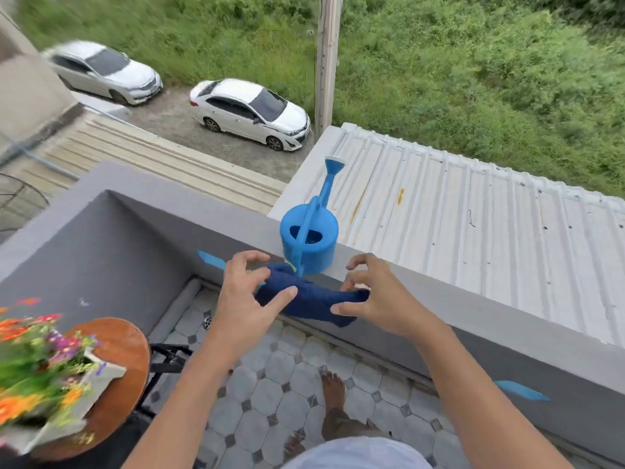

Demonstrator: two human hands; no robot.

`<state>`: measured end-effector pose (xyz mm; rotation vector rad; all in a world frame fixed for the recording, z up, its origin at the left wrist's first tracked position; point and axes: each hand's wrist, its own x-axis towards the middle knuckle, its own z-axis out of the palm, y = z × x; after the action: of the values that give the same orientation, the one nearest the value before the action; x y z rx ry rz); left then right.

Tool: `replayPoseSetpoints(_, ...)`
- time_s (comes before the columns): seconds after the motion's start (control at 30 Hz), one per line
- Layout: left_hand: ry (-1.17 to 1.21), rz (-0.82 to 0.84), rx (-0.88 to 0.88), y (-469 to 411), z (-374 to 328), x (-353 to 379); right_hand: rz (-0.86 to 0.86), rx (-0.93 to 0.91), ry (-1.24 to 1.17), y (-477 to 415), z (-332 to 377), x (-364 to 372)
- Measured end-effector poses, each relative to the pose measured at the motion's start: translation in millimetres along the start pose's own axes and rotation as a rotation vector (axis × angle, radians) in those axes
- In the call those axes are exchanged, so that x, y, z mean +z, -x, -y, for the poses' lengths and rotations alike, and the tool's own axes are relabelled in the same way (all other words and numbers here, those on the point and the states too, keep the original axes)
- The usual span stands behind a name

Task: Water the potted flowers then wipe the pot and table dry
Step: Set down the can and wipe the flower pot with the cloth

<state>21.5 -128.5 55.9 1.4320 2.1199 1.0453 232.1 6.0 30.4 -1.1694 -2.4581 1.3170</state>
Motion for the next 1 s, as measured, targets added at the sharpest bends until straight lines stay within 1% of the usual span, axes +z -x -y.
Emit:
replayPoseSetpoints(0.07, 0.163, -0.026, -0.090, 15, 11, -25, 0.092, -0.057, -0.125, -2, 31, 7)
replayPoseSetpoints(0.13, 0.250, -0.038, -0.240, 29, 23, -50, 0.141, -0.111, -0.176, -7, 59, 21)
replayPoseSetpoints(0.2, 0.230, -0.031, -0.355, 48, 35, -75, 0.158, -0.147, -0.195, -16, 86, 43)
replayPoseSetpoints(0.27, 0.199, -0.036, -0.384, 67, 46, -94, 0.189, -0.145, -0.201, -25, 107, 67)
replayPoseSetpoints(0.3, 0.210, -0.066, -0.403, 75, 52, -102, 0.210, -0.130, -0.190, -29, 116, 79)
replayPoseSetpoints(0.4, 0.205, -0.277, -0.458, 103, 75, -126, 0.301, -0.051, -0.155, -40, 142, 123)
replayPoseSetpoints(0.47, 0.081, -0.440, -0.448, 118, 82, -132, 0.372, 0.037, -0.211, -45, 156, 152)
replayPoseSetpoints(0.5, 0.030, -0.487, -0.426, 124, 85, -132, 0.410, 0.085, -0.259, -47, 165, 167)
replayPoseSetpoints(0.53, 0.005, -0.494, -0.397, 130, 86, -131, 0.457, 0.142, -0.345, -49, 172, 180)
replayPoseSetpoints(0.57, -0.019, -0.465, -0.362, 133, 88, -129, 0.518, 0.208, -0.477, -53, 180, 190)
replayPoseSetpoints(0.63, -0.088, -0.339, -0.320, 138, 101, -126, 0.641, 0.335, -0.727, -64, 192, 209)
replayPoseSetpoints(0.67, -0.094, -0.272, -0.323, 139, 108, -125, 0.669, 0.347, -0.772, -71, 194, 216)
replayPoseSetpoints(0.7, -0.041, -0.226, -0.330, 140, 114, -125, 0.677, 0.324, -0.772, -79, 192, 222)
replayPoseSetpoints(0.73, 0.079, -0.218, -0.359, 141, 123, -127, 0.671, 0.297, -0.745, -87, 190, 232)
replayPoseSetpoints(0.77, 0.220, -0.249, -0.404, 142, 131, -127, 0.643, 0.285, -0.716, -96, 187, 242)
replayPoseSetpoints(0.83, 0.401, -0.435, -0.553, 144, 152, -128, 0.562, 0.332, -0.686, -114, 180, 264)
replayPoseSetpoints(0.87, 0.429, -0.537, -0.655, 144, 164, -127, 0.525, 0.355, -0.669, -123, 178, 273)
replayPoseSetpoints(0.9, 0.426, -0.592, -0.768, 144, 177, -127, 0.497, 0.369, -0.647, -131, 178, 283)
replayPoseSetpoints(0.93, 0.416, -0.565, -0.872, 143, 189, -126, 0.469, 0.378, -0.629, -139, 178, 291)
replayPoseSetpoints(1.0, 0.467, -0.365, -1.046, 139, 212, -118, 0.438, 0.375, -0.603, -152, 177, 306)
